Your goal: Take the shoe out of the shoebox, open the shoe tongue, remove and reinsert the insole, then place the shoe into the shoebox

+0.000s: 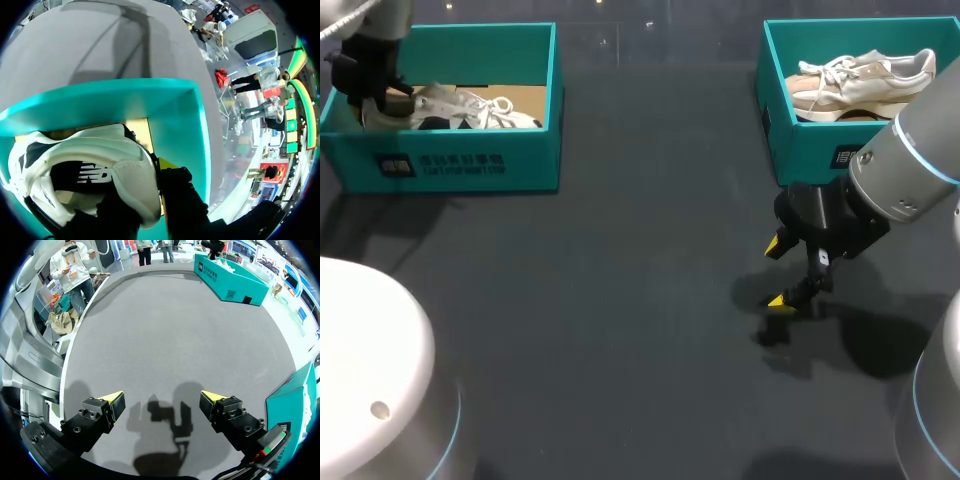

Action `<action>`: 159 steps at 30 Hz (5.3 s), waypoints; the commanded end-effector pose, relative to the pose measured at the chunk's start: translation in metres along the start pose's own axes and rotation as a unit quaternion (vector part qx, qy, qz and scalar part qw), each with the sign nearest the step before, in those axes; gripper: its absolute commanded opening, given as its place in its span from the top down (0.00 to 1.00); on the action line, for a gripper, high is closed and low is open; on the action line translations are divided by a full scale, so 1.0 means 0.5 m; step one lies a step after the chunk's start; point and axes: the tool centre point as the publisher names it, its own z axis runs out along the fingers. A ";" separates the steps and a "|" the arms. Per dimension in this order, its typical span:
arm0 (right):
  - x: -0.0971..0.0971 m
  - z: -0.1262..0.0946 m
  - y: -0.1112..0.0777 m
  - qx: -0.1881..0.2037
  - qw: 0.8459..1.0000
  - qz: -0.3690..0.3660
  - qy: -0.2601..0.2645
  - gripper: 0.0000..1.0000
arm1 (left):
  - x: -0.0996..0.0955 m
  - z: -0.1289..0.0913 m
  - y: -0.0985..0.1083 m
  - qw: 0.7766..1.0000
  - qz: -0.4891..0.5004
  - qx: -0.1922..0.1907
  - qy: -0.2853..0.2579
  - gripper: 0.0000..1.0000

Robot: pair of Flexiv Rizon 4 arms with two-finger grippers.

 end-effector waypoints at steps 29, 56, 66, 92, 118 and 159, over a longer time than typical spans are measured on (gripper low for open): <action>0.003 0.001 0.000 0.000 1.000 0.000 -0.001 0.00 | -0.001 0.040 0.007 0.999 0.030 0.014 -0.023 0.64; 0.003 0.001 0.000 0.000 1.000 0.000 -0.001 0.00 | 0.008 -0.115 -0.024 0.994 0.017 -0.038 -0.099 0.00; 0.003 0.001 0.000 0.000 1.000 0.000 -0.001 0.00 | 0.036 -0.195 -0.071 0.994 -0.012 -0.020 -0.103 0.00; 0.003 0.001 0.000 0.000 1.000 0.000 -0.001 0.00 | 0.106 -0.304 -0.115 0.985 -0.046 -0.024 -0.162 0.00; -0.231 -0.245 0.040 0.195 0.956 0.193 -0.103 0.00 | 0.106 -0.304 -0.115 0.985 -0.046 -0.024 -0.162 0.00; -0.441 -0.389 -0.027 0.251 0.858 0.412 -0.176 0.00 | 0.106 -0.304 -0.115 0.985 -0.046 -0.024 -0.162 0.00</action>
